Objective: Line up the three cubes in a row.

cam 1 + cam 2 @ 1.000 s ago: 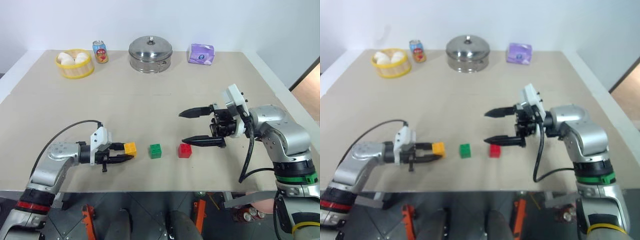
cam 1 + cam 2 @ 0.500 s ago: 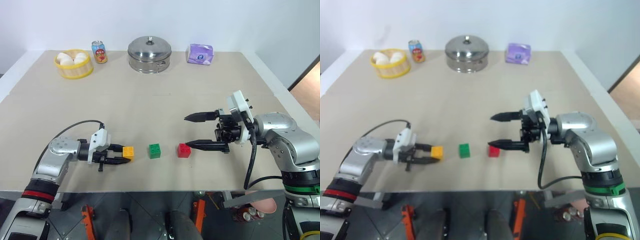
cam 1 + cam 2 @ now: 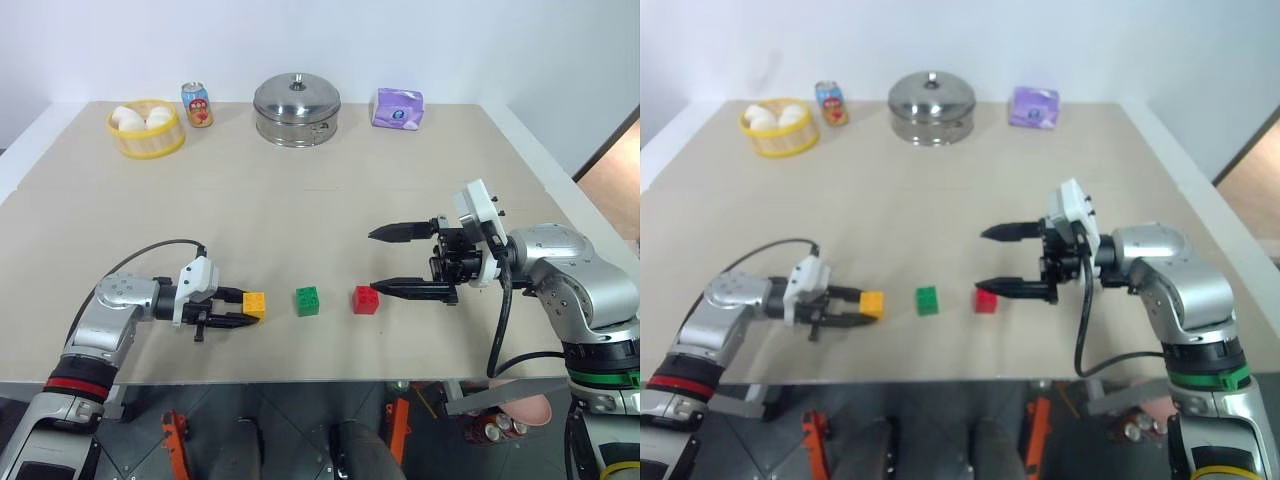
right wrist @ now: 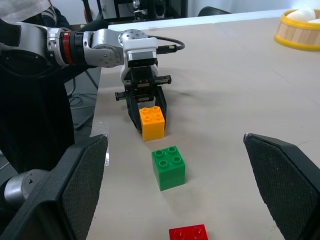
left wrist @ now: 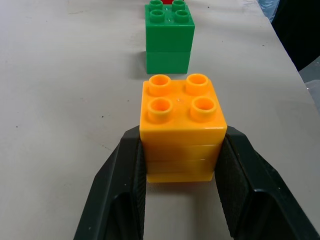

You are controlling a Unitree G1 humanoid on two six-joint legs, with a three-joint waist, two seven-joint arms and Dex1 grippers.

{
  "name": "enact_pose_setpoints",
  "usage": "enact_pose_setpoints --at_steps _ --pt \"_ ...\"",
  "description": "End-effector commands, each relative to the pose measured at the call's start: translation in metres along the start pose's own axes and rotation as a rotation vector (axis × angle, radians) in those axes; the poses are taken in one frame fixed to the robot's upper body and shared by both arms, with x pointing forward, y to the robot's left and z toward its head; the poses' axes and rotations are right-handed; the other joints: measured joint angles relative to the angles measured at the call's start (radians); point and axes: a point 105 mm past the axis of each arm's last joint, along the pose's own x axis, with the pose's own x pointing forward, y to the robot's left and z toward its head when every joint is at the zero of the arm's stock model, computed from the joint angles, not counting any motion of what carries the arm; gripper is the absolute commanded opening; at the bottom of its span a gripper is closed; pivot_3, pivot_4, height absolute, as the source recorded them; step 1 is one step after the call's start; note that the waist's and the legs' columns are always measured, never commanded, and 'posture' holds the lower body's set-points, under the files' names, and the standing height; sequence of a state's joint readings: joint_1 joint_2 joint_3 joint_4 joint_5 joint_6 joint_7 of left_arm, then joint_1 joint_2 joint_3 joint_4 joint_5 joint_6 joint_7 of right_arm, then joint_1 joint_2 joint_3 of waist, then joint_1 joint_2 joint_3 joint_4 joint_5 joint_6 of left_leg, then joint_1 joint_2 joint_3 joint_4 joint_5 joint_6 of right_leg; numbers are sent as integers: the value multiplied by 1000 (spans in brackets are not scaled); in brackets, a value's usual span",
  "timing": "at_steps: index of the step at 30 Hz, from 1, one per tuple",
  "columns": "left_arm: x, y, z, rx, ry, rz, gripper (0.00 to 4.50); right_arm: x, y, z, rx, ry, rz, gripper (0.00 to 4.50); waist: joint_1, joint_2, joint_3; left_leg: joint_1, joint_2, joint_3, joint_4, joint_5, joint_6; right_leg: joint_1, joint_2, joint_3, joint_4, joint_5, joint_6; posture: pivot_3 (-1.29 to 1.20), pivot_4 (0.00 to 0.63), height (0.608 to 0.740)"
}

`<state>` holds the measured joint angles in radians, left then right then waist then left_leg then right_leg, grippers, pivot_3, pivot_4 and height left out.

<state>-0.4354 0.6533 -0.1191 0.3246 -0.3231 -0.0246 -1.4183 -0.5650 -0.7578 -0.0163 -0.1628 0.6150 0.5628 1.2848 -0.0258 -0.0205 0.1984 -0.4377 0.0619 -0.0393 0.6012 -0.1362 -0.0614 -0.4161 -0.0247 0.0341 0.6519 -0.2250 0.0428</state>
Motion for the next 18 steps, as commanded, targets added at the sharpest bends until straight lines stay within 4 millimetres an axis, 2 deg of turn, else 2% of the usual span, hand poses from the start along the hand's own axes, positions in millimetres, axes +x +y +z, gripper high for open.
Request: enact_pose_setpoints --at_steps 1,3,4,5,6,12,18 --pt "-6 4 1 20 21 28 2889 -1 1 13 -57 -21 8 4500 0 0 0 -1 0 0 0 0 0 -1 0 0 0 0 0 0 150 739" --pt "-5 2 2 17 21 17 3645 -1 1 13 -58 -21 8 4500 1 0 0 -1 0 1 0 0 0 -1 0 1 0 0 0 0 150 739" --pt "-4 1 2 16 21 10 3783 -2 1 13 -58 -20 7 4500 1 0 0 -1 0 1 0 0 0 -1 0 1 0 0 1 0 150 739" --pt "-4 1 2 14 20 6 4303 -2 0 12 -58 -20 7 4500 1 0 0 -1 0 2 0 0 0 -1 0 2 0 0 1 0 150 739" --pt "-3 0 1 13 22 1 4453 -2 0 12 -58 -20 7 4500 1 0 0 -1 0 3 0 0 0 -2 0 3 0 0 1 0 150 739" --pt "-3 -1 5 23 7 -6 4453 -2 0 12 -59 -21 7 4500 1 0 0 -1 0 5 0 0 0 -3 0 5 0 0 1 0 150 739" --pt "-7 -4 44 -38 -124 -34 4453 -5 4 14 -44 -32 20 4500 1 0 0 -1 0 8 0 0 0 -3 0 8 0 1 3 0 150 739"
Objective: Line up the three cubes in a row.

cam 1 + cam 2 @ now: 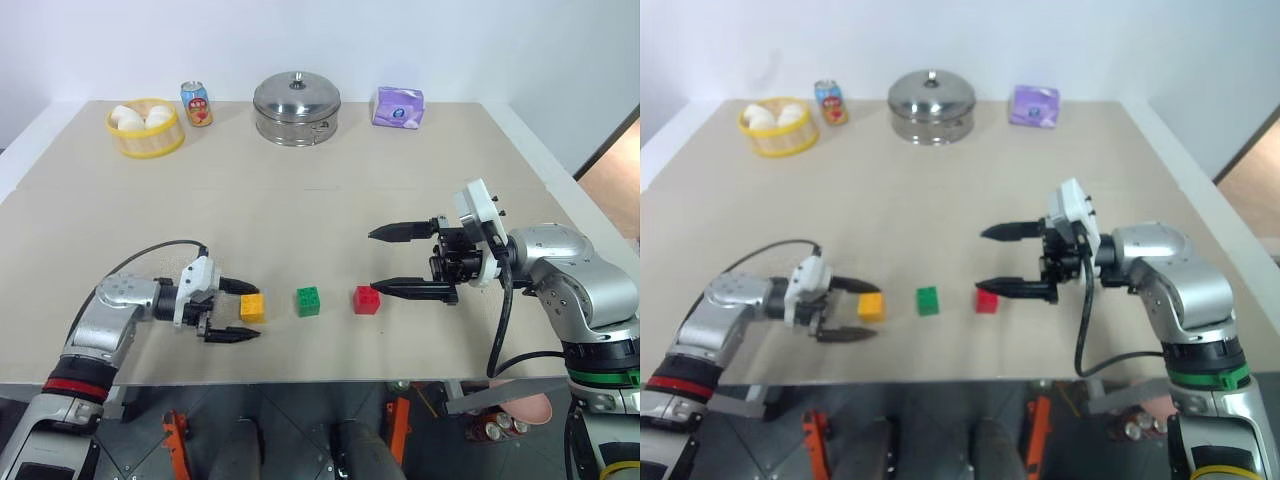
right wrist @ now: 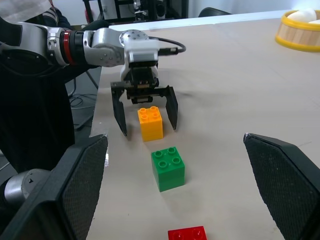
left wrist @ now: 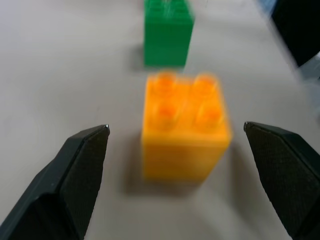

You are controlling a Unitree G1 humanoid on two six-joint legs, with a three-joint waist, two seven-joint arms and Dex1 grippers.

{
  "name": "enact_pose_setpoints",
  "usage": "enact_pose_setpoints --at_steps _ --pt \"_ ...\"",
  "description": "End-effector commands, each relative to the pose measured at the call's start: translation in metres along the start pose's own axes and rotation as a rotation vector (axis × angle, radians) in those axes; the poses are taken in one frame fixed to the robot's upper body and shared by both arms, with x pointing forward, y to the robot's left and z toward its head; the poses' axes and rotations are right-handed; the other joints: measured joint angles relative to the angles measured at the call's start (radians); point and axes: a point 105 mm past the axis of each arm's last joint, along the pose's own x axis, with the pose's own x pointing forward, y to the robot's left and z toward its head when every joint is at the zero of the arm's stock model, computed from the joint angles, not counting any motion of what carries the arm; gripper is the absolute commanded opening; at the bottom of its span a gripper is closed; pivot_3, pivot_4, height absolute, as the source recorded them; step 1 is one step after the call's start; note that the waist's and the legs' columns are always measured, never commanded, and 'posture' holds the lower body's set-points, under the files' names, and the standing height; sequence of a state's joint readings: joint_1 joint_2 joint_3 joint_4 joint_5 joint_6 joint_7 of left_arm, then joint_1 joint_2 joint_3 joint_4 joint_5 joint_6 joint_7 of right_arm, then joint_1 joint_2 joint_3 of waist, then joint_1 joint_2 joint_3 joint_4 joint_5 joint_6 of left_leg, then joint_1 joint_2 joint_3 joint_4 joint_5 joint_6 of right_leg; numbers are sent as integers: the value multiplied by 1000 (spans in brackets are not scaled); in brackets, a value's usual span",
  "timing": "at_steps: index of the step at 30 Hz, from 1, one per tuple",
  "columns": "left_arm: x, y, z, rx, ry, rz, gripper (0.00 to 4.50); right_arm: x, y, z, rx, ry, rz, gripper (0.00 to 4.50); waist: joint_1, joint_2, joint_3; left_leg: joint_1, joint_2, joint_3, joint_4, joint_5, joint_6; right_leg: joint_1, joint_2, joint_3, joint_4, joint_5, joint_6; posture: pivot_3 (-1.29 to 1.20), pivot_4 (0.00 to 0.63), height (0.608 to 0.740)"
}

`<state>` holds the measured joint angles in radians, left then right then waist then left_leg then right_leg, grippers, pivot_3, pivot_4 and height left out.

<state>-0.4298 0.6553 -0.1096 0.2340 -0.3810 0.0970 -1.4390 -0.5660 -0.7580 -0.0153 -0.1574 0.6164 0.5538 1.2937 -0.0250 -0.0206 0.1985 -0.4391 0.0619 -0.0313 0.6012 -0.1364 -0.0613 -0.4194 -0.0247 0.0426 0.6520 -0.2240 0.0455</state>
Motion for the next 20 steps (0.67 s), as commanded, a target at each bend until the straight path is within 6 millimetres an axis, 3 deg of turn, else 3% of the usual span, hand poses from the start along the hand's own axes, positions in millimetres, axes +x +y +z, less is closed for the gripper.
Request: enact_pose_setpoints --at_steps 1,4,6,8,13,17,20 --pt "-11 2 40 -7 -104 26 4453 -6 4 16 -33 -42 9 4500 0 0 0 0 0 0 0 0 0 0 0 0 0 0 0 0 150 739" --pt "-18 17 74 -65 -235 158 4453 -9 1 22 -12 -110 -43 4500 0 0 0 0 0 0 0 0 0 -1 0 1 0 0 0 0 150 739" --pt "-34 51 104 -78 -388 464 4453 -10 -17 24 -3 -203 -209 4500 0 0 0 0 0 0 0 0 0 -1 1 1 1 1 1 0 150 739" --pt "-52 72 111 -61 -456 735 4453 -13 -36 16 22 -254 -389 4500 1 -1 0 1 0 -1 3 0 1 1 1 1 1 2 3 0 150 739" --pt "-76 76 76 -36 -436 1135 4453 -26 -67 -27 100 -277 -760 4500 -5 -1 -1 3 0 5 2 0 1 2 1 8 0 7 11 0 150 739" --pt "-80 72 55 -75 -435 1262 4453 -36 -81 -64 135 -264 -952 4500 1 -2 -1 0 0 6 2 0 1 -1 2 9 0 8 11 0 150 739" --pt "-81 72 53 -64 -436 1296 4453 -32 -84 -75 138 -260 -991 4500 3 -2 -1 0 0 5 2 1 2 -1 2 9 0 9 10 0 150 739"
